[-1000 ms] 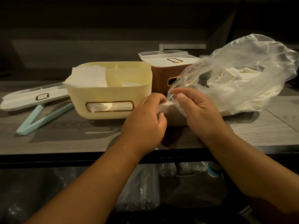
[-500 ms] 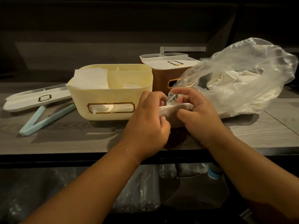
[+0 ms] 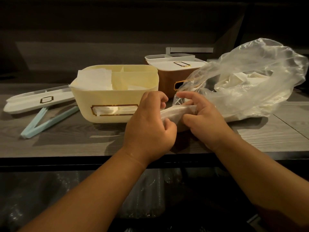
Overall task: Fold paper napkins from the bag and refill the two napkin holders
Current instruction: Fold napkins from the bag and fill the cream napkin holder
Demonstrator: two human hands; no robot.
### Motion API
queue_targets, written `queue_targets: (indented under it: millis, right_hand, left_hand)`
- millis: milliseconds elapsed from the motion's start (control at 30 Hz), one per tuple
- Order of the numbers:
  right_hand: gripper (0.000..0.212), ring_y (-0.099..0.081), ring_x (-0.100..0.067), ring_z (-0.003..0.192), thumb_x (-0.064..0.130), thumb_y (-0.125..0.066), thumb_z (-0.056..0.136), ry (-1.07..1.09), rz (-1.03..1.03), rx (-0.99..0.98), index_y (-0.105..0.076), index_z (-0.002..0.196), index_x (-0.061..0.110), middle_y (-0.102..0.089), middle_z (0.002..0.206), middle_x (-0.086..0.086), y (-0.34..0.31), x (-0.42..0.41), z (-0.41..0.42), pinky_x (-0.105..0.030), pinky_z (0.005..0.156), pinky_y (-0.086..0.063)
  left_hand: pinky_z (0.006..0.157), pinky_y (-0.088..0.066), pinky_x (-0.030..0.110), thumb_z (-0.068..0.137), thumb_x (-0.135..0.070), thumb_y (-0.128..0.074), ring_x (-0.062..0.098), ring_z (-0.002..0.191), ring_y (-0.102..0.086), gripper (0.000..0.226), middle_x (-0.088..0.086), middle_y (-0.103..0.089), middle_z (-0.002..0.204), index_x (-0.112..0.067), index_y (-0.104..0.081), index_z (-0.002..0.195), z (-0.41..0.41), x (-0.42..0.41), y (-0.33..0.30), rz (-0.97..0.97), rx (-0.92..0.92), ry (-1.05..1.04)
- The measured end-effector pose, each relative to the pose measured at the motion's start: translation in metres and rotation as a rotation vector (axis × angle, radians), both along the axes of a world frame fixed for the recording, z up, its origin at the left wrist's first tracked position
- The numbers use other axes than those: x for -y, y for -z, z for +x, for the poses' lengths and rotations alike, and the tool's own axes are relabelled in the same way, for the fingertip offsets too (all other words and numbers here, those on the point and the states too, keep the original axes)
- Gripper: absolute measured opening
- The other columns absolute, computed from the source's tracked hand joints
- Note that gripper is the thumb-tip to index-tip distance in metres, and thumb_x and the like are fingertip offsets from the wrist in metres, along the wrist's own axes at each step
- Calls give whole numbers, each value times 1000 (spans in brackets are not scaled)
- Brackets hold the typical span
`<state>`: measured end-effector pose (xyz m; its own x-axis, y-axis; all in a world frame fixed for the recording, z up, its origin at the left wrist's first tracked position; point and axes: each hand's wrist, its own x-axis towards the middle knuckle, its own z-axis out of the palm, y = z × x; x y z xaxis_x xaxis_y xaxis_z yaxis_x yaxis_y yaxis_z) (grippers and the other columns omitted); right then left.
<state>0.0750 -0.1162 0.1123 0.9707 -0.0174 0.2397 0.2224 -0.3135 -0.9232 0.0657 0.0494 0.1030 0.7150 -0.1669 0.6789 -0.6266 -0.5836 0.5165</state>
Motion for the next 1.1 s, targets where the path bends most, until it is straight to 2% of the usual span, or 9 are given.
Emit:
queue_targets:
  millis: [167,267,433,500,633,800,900,1000,1100]
  right_hand:
    - [62,-69,-16,92,0,-64,85,85,-20,-35,-55,130,41,-58,119,5,0,-4,1,-33,73,-63]
    - [58,-71,-18,96,1,-66,85,87,105,-56,-57,130,37,-65,118,-1,-6,-4,0,-37,75,-63]
    - [54,-70,-17,105,2,-68,90,39,179,8,-57,133,34,-69,122,2,-62,-11,11,-41,85,-61]
    - [53,-68,-20,108,4,-69,91,7,138,17,-57,132,34,-68,122,1,-92,-21,20,-43,87,-61]
    - [54,-65,-17,107,10,-71,90,-73,-110,33,-55,136,35,-64,122,6,-131,-47,48,-38,88,-60]
    - [63,-62,-18,108,16,-78,85,-148,-539,40,-53,141,29,-62,132,2,-141,-76,84,-36,92,-56]
    - [62,-57,-19,111,21,-78,85,-200,-877,36,-52,141,27,-59,134,1,-136,-85,97,-29,90,-48]
    - [60,-57,-21,113,20,-77,87,-221,-1008,28,-51,140,28,-58,134,1,-133,-90,107,-25,82,-45]
    - [61,-60,-18,101,23,-77,86,-237,-1120,59,-50,141,29,-63,118,2,-131,-94,109,-21,67,-43]
  left_hand:
    - [60,-51,13,83,-19,-72,7,89,-51,47,-12,-42,107,-24,-44,120,0,-1,0,-5,7,0]
    - [64,-52,10,87,-19,-71,6,86,-54,46,-14,-44,105,-33,-39,117,-5,-3,-11,-58,-52,10]
    - [62,-50,13,90,-21,-67,4,77,-57,35,-17,-54,103,-36,-47,114,-2,-21,-91,-217,-102,-5]
    - [68,-57,23,92,-24,-64,6,85,-62,27,-14,-57,104,-33,-52,114,10,-34,-131,-311,-223,-19]
    - [56,-57,26,96,-32,-61,17,85,-69,15,0,-68,101,-22,-64,108,32,-56,-175,-192,-651,23]
    - [58,-49,26,89,-23,-71,16,70,-59,18,7,-65,88,-10,-73,101,67,-73,-167,90,-908,-55]
    - [53,-39,26,88,-22,-75,16,61,-49,17,7,-57,72,-6,-72,91,79,-74,-158,262,-968,-91]
    - [53,-36,27,84,-30,-79,15,54,-45,22,4,-58,66,-9,-73,89,86,-71,-154,415,-1028,-132]
    - [51,-39,25,90,-26,-74,12,50,-49,12,3,-62,71,-14,-69,91,91,-68,-150,516,-1057,-167]
